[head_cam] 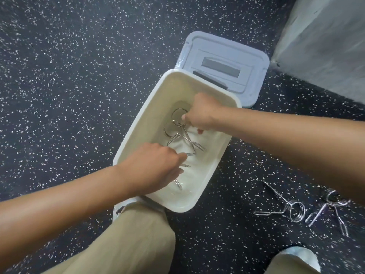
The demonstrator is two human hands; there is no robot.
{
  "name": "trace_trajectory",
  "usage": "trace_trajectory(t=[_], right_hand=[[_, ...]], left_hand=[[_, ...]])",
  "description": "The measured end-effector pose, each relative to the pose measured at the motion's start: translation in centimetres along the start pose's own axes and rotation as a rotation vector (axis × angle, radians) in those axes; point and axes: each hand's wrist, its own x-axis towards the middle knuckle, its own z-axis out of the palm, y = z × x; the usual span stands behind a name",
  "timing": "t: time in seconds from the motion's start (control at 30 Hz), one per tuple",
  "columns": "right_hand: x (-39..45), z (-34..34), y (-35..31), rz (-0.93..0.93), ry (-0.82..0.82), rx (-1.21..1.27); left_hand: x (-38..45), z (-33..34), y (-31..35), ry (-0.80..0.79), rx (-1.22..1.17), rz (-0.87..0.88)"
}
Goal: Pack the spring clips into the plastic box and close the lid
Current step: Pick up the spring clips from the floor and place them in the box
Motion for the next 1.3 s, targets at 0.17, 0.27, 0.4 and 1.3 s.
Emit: trace_trajectory(t=[0.17,0.27,0.4,1.3], right_hand=[[-4.8,-2.8,3.1,-0.119,0.053,0.144],[-7.7,-4.3,6.1,-0.098,0.077,0.14],[-11.6,-6.2,10.7,-0.001,0.099,0.102],[-19.4,5.1,40.9,0.256,0.233,0.032]], left_hand=[[0.8,-1.6,0.3,0.08,-0.034,-0.043],[1.7,-2.9,1.0,0.153,-0.048,-0.057],[3.4,-4.4,3.3,0.212,-0.03,0.018],[16.2,5.2,24.7,-0.193,0.181,0.566]])
